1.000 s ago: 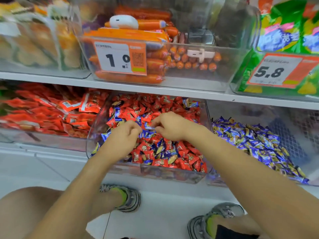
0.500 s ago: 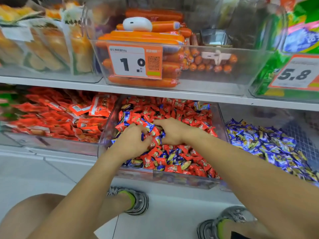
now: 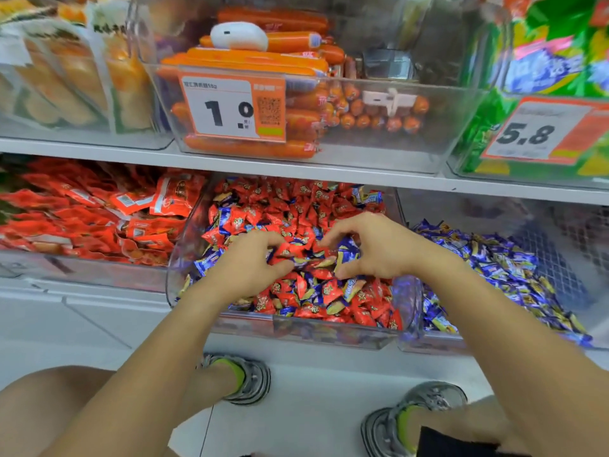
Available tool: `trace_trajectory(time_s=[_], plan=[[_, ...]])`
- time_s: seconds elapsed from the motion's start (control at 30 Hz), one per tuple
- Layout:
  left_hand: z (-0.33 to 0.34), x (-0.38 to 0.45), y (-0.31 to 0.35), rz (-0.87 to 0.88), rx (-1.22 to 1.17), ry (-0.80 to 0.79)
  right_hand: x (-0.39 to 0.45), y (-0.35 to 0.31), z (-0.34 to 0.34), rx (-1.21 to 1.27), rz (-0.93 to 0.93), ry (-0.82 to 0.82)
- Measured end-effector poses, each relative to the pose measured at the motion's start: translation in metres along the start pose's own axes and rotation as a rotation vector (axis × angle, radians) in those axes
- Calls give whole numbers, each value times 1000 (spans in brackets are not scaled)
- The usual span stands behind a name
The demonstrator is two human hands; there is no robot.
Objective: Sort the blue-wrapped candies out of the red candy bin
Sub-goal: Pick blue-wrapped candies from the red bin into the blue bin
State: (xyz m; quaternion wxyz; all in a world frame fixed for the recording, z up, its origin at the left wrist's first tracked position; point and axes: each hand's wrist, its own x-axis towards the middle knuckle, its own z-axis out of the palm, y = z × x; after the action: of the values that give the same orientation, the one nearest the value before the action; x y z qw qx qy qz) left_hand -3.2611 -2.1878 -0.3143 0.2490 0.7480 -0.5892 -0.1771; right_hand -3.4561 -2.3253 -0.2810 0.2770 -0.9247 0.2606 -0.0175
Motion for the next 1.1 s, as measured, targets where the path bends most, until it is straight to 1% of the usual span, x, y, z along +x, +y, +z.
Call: trace_trajectory(time_s=[0.1,0.2,0.27,0.33,0.43,0.47,0.53,0.6,0.63,0.77,0.8,0.83,0.9,0.97,1.0,1.1], plan=[[-7,-3,-3,-3,-62,26,-7,3,0,48,-7,40],[-17,-7,-8,-54,-144,24,-6,5,7,112,5,73],[-22,-7,-11,-72,-148,35,0,4,11,115,18,85],[-24,-9,-11,-83,-95,67,8,2,15,70,31,46],[-24,-9,-7,-65,-6,141,16,-5,20,-51,49,-78],[-24,-9,-6,-51,19,139,18,-6,22,-82,56,-100],[-22,-8,-4,-22,89,80,20,-6,25,-99,58,-108],[-20,-8,-6,-28,131,24,19,-4,22,-60,66,-73],[-20,-8,-7,-38,116,31,18,-4,20,-38,68,-46],[-27,-6,-6,-96,-73,151,9,-3,5,16,91,114],[-27,-6,-5,-79,-91,144,7,-2,1,14,90,130],[-25,-5,-3,-40,-56,107,4,-1,-2,16,86,130],[-16,-1,-3,46,110,-13,-2,-4,-7,38,61,118],[-6,4,-6,79,243,-87,-7,-10,-9,32,19,110],[-3,6,-5,77,244,-87,-10,-13,-9,20,10,88],[-2,9,-6,54,148,-26,-15,-16,-7,-26,19,-34]])
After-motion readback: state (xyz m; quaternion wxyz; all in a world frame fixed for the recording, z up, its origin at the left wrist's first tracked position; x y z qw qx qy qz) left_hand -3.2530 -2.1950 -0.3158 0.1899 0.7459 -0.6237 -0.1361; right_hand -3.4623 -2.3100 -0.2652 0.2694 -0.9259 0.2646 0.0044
